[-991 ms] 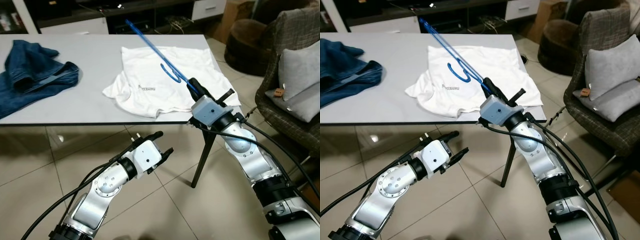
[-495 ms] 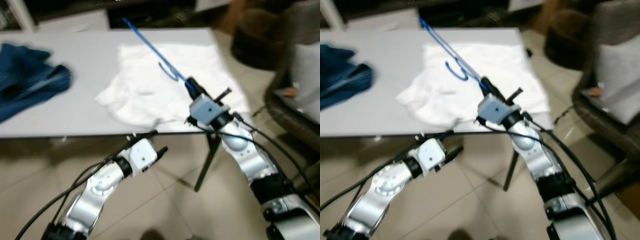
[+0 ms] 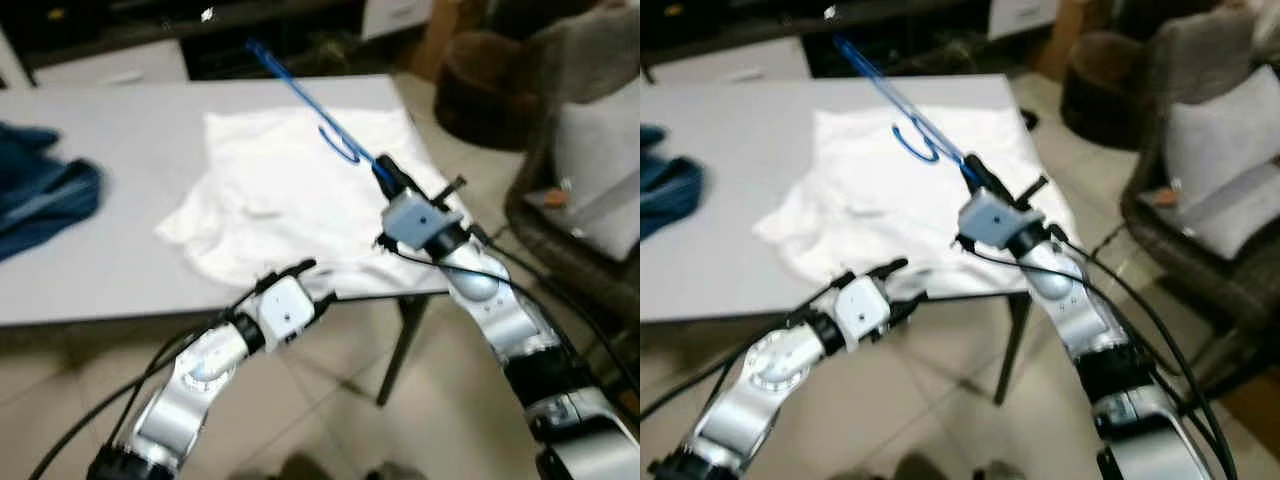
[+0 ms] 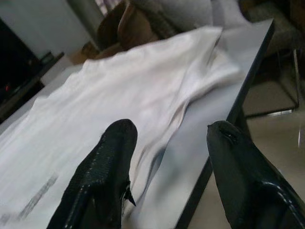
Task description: Hang hanger
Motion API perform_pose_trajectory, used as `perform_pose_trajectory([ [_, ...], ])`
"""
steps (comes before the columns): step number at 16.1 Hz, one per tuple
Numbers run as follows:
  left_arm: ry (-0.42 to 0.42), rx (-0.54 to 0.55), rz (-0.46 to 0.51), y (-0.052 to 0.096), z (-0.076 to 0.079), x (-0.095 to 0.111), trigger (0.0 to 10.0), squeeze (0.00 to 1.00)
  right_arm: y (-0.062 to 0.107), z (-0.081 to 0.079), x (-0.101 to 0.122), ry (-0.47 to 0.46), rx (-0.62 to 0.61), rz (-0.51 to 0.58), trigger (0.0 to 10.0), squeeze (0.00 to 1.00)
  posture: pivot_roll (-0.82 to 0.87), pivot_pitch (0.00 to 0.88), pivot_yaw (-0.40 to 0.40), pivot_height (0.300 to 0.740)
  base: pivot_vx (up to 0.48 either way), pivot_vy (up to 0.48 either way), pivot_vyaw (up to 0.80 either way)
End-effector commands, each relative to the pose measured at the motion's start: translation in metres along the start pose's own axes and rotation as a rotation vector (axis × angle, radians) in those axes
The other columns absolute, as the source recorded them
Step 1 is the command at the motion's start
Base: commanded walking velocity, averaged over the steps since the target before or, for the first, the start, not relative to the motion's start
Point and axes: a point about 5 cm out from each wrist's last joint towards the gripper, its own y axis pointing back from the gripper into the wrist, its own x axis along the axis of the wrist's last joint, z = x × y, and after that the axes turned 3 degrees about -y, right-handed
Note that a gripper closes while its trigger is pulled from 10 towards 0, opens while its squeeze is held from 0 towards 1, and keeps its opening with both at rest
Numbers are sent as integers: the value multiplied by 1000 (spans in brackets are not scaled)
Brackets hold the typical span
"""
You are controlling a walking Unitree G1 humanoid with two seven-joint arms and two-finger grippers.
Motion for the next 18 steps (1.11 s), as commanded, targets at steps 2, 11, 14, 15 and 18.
perform_pose_trajectory([
  [2,-18,-1,16,-2,-1,5,10000,0,-1,5,0,1,-12,1,10000,0,4,25,4,740,356,0,0],
  [11,-25,0,20,-2,-2,5,10000,0,1,5,-1,3,-11,-4,10000,0,-2,30,8,740,334,0,0],
  [14,-5,-25,26,-1,2,6,10000,0,1,4,-1,0,-9,-6,10000,0,2,30,8,740,95,0,0],
  [15,6,-42,34,0,3,7,10000,0,1,4,-1,-1,-9,-5,10000,0,2,31,8,740,0,0,0],
  [18,-2,-95,31,5,0,7,10000,0,1,4,-1,-3,-10,-5,10000,0,4,30,7,740,0,0,0],
])
